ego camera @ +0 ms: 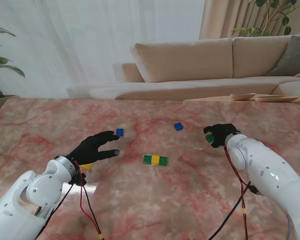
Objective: Build a two-level staggered structure with toy bricks
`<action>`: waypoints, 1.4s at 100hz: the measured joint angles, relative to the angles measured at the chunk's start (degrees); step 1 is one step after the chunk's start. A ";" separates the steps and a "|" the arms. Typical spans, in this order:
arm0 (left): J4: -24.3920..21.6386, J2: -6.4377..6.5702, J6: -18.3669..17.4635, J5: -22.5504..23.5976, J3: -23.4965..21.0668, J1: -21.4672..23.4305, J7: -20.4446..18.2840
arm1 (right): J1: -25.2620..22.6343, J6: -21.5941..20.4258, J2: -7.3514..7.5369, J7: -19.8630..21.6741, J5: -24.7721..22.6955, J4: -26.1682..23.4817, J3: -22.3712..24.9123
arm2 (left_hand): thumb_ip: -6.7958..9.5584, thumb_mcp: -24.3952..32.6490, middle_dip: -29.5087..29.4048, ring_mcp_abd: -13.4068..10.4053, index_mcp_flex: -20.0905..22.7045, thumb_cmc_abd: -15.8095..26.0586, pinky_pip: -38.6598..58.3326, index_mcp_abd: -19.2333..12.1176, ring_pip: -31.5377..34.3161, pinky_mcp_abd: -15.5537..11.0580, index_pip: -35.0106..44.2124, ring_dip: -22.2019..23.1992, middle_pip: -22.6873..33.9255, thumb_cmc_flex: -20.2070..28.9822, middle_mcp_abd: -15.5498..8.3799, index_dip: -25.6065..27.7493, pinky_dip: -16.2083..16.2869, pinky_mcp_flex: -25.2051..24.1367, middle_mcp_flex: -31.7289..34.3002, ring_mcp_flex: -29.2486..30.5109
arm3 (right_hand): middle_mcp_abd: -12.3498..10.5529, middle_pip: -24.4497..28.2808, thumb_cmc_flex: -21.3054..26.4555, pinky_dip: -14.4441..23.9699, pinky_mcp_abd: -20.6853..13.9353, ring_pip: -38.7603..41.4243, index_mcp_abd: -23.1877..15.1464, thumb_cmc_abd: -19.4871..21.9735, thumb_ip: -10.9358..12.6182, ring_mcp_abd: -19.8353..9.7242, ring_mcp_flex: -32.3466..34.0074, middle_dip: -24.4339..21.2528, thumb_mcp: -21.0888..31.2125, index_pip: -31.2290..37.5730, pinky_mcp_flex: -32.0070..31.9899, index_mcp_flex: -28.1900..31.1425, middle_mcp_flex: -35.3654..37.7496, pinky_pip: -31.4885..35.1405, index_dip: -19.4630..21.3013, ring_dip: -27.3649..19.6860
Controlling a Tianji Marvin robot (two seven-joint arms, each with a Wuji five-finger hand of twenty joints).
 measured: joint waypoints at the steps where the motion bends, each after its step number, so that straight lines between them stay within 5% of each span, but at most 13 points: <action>1: 0.00 0.00 -0.02 0.00 -0.01 0.00 0.01 | -0.08 0.00 0.01 0.02 -0.04 -0.12 0.08 | 0.00 0.00 0.00 0.00 0.00 0.00 0.00 0.00 0.00 0.00 -0.01 0.00 0.00 0.00 0.00 0.00 0.00 0.00 0.00 0.00 | 0.00 0.00 0.00 0.00 0.00 0.00 -0.05 0.00 0.00 0.00 0.00 0.00 0.00 0.05 0.00 -0.03 0.00 0.00 0.34 0.00; 17: 0.01 -0.01 -0.17 -0.19 -0.07 0.06 0.24 | -0.18 0.31 0.19 0.21 -0.42 -0.78 -0.54 | 0.00 0.00 0.00 0.00 0.00 0.00 0.00 0.00 0.00 0.00 -0.02 0.00 -0.01 0.00 0.00 0.00 0.00 0.00 0.00 0.00 | -0.62 0.20 0.00 0.00 -0.11 0.00 -0.79 -0.02 0.00 0.00 0.00 0.00 0.55 4.41 0.48 -0.85 0.51 0.00 9.06 0.00; 29: 0.01 -0.01 -0.19 -0.34 -0.22 0.16 0.11 | 0.17 2.19 -0.01 -0.95 -0.26 -0.43 -1.65 | 0.00 0.00 0.00 0.00 0.00 0.00 0.00 0.00 0.00 0.00 -0.02 -0.01 -0.01 0.00 0.00 0.00 0.00 0.00 0.00 0.00 | -1.74 0.49 0.00 0.00 -0.17 0.00 -0.79 -0.38 0.00 0.00 0.00 0.00 1.47 15.07 0.97 -0.75 0.97 0.19 15.77 0.01; 49: -0.01 0.01 -0.20 -0.79 -0.38 0.24 -0.33 | 0.28 3.42 -0.35 -2.58 -0.24 0.60 -2.08 | 0.00 0.00 -0.01 0.00 0.00 0.51 -0.01 0.01 -0.01 0.00 -0.03 -0.01 -0.02 0.01 0.00 0.00 -0.01 0.00 0.00 0.00 | -2.60 2.64 0.00 0.00 -0.18 1.56 -1.21 -0.89 -0.01 -0.55 3.83 0.42 2.49 26.47 4.22 2.89 7.00 3.27 16.19 0.01; 71: 0.02 0.01 -0.43 -0.98 -0.37 0.19 -0.34 | 0.13 2.54 -0.46 -4.23 0.01 1.45 -1.46 | 0.00 0.00 -0.01 0.00 0.00 0.51 -0.05 0.01 -0.01 0.00 -0.04 -0.10 -0.02 0.01 0.00 0.00 -0.51 0.00 0.00 0.00 | -2.84 2.29 1.07 0.00 -0.19 3.11 -3.41 -1.01 -5.20 -0.62 9.42 5.37 0.31 32.57 7.05 7.63 15.15 6.93 7.88 1.16; 95: 0.05 0.01 -0.43 -1.31 -0.26 0.18 -0.34 | -2.28 2.75 -0.39 -4.65 -1.21 -0.75 2.18 | 0.00 0.00 -0.01 0.00 0.00 0.51 -0.64 0.01 -0.01 0.00 -0.05 -0.35 -0.03 0.01 0.00 0.00 -0.54 0.00 0.00 0.00 | -2.81 0.11 1.77 0.00 -0.08 4.36 -3.72 -3.42 -7.58 -0.28 14.93 6.47 -2.74 33.85 10.48 12.65 23.20 10.78 -1.17 2.13; 121: 0.29 -0.01 -0.67 -1.75 -0.10 0.04 -0.15 | -13.84 8.19 0.19 -0.41 -8.58 -15.70 13.88 | 0.00 0.00 -0.01 0.00 0.00 0.51 -0.68 0.01 -0.02 0.00 -0.05 -0.36 -0.04 0.01 0.00 0.00 -0.55 0.00 0.00 0.00 | -2.32 -0.92 2.44 0.00 0.54 5.07 -3.88 -6.01 -8.36 0.24 16.15 7.73 -1.35 33.95 11.32 14.43 25.59 12.72 -2.81 2.21; 140: 0.71 0.00 -0.91 -2.15 0.35 -0.26 -0.27 | -20.98 12.79 0.21 2.56 -10.76 -26.59 17.11 | 0.00 0.00 -0.01 0.00 0.00 0.52 -0.68 0.02 -0.02 0.00 -0.05 -0.37 -0.04 0.01 0.00 0.00 -0.55 0.00 0.00 0.00 | -1.99 -1.35 2.45 0.00 0.66 5.67 -3.89 -6.89 -8.42 0.99 16.75 7.77 -1.30 33.95 11.89 15.60 26.99 13.51 -3.15 2.79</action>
